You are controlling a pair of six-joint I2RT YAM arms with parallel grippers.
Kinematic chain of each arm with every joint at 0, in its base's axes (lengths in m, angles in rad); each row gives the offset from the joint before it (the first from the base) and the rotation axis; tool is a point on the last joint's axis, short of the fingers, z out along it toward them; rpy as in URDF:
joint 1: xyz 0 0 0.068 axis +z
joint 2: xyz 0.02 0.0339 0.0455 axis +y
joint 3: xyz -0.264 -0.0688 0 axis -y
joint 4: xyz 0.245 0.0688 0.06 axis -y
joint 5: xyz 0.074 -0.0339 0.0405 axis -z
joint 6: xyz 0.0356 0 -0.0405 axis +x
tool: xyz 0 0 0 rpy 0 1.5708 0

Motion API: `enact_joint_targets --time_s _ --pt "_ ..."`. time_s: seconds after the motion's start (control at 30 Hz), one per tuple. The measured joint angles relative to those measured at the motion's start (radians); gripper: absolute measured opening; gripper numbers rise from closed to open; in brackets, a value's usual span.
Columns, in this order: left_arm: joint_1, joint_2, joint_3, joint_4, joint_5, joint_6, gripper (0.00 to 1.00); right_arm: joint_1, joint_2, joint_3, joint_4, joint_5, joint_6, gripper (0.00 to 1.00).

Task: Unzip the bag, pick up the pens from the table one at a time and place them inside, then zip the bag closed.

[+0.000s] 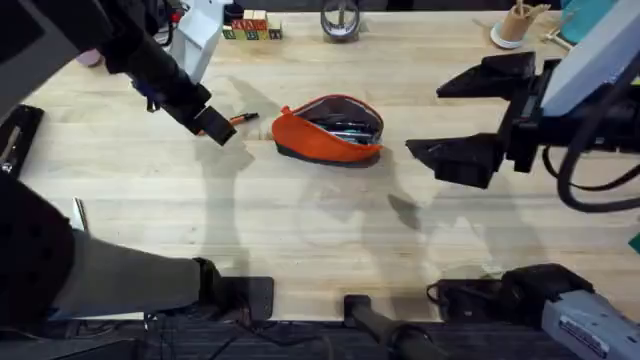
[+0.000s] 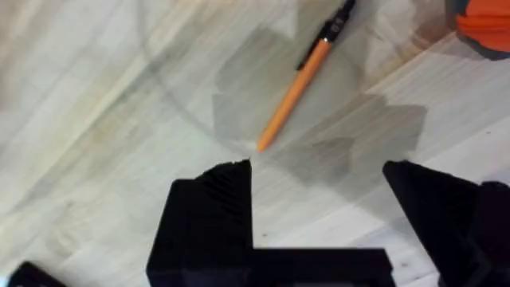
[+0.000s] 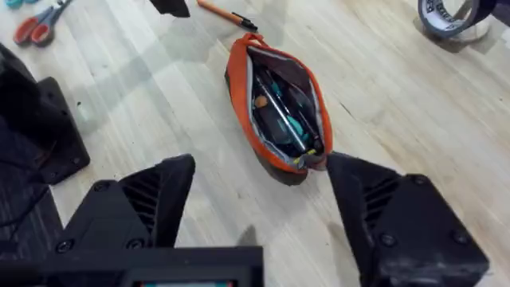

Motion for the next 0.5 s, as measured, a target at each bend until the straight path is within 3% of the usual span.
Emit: enact_joint_targets --time_s 0.2,0.5 --pt "0.000 0.009 -0.001 0.024 -0.007 0.065 0.993 0.000 0.000 0.000 0.000 0.000 0.000 0.998" --pt "0.036 0.129 -0.003 0.067 0.043 0.088 0.993 0.000 0.000 0.000 0.000 0.000 0.000 0.998"
